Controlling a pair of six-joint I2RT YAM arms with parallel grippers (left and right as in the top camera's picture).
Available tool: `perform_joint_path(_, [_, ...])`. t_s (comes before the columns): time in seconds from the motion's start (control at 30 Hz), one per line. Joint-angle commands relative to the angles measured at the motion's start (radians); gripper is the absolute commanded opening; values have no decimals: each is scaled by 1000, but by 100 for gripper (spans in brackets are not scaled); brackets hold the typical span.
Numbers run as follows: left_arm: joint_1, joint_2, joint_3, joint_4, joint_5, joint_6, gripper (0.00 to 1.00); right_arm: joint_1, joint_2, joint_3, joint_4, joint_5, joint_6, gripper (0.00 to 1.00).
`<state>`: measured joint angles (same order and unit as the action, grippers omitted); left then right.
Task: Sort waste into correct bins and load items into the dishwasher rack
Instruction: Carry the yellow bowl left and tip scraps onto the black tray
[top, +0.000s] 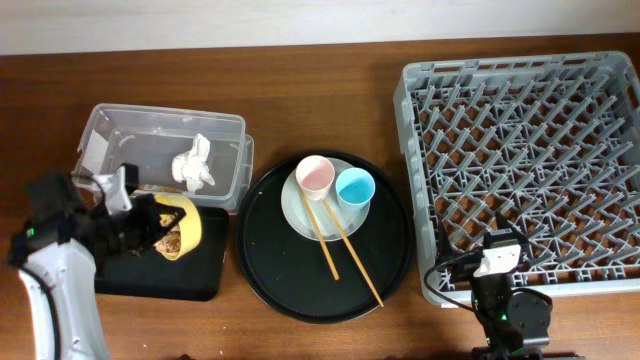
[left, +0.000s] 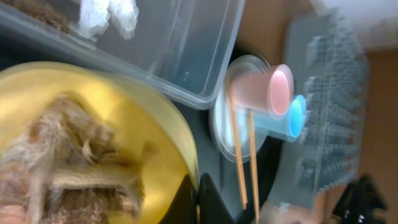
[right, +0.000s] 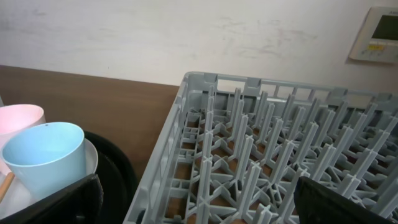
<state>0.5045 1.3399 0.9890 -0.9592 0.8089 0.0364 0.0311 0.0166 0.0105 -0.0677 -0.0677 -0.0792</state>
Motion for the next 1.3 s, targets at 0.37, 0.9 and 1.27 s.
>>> perform_joint_path(0.37, [299,-7,-188,122,381,100,0,-6,-4,-5,-5,9,8,99])
perform_joint_path(0.9, [446,28,-190,162,613,117,0,-6,-4,-5,-5,9,8,99])
perform_joint_path(1.27, [529,31,-265,198,765,202,0,-6,-4,-5,-5,9,8,99])
